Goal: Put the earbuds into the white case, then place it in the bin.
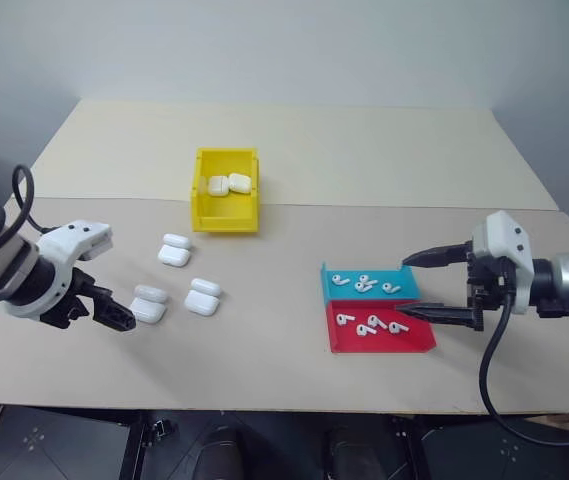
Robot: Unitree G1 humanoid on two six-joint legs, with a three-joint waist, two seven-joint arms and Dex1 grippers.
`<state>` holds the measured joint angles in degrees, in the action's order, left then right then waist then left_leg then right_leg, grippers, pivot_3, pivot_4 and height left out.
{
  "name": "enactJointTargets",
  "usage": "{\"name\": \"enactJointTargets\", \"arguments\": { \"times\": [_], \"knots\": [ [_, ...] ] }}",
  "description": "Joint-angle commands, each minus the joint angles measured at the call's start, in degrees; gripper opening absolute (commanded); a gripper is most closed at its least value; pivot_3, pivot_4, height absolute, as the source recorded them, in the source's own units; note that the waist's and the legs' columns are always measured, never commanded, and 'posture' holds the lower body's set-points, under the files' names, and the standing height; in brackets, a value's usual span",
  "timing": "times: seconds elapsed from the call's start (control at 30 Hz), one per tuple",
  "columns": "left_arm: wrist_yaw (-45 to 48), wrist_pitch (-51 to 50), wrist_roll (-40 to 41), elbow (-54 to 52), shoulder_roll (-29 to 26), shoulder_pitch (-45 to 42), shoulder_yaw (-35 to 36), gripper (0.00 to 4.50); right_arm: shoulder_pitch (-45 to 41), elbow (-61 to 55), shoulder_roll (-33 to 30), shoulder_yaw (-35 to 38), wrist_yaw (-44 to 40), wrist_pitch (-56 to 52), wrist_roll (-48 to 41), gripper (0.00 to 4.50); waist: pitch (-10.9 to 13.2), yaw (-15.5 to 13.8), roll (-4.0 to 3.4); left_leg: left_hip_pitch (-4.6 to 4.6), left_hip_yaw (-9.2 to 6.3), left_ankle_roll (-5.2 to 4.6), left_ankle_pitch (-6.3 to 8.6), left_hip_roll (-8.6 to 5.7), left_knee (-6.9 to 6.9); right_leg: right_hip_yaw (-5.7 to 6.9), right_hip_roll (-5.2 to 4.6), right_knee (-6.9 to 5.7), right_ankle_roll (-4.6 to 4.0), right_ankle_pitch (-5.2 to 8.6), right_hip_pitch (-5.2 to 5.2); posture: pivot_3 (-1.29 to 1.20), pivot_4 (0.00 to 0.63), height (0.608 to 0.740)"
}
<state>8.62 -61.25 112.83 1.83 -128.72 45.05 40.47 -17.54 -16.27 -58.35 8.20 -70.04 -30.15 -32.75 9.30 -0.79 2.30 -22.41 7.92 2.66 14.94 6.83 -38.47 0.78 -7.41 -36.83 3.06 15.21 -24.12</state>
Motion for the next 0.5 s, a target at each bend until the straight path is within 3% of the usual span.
{"name": "enactJointTargets", "arguments": {
  "times": [0.03, 0.3, 0.5],
  "knots": [
    [-2.16, 2.59, 0.17, 3.1, -0.28, 4.72, 6.69, 4.48, -1.08, -0.77, -0.69, 1.59, -0.12, 0.13, -0.65, 4.5, 0.0, 0.02, 0.0, -0.01, 0.0, 0.0, 0.0, 0.0, -0.03, 0.0, 0.0, -0.03, 0.0, 0.0, -0.01, 0.0, 0.15, 0.74],
    [-5.84, 5.48, -1.22, 2.47, -0.28, 16.96, 19.11, 4.48, -1.4, -0.55, -0.24, 1.29, 0.47, 0.5, -0.32, 4.5, 0.0, 0.04, 0.0, -0.01, 0.0, 0.0, 0.0, 0.0, -0.04, 0.01, 0.0, -0.02, 0.0, 0.0, 0.01, 0.0, 0.15, 0.74],
    [-9.68, 7.08, -0.67, 1.1, -0.28, 22.14, 24.54, 4.48, -0.93, -0.63, -0.01, 1.67, 0.55, 0.93, -0.37, 4.5, 0.0, 0.03, 0.0, 0.01, 0.0, 0.01, 0.0, 0.0, -0.04, 0.01, 0.0, -0.02, 0.0, 0.0, 0.04, 0.0, 0.15, 0.74]
  ]
}}
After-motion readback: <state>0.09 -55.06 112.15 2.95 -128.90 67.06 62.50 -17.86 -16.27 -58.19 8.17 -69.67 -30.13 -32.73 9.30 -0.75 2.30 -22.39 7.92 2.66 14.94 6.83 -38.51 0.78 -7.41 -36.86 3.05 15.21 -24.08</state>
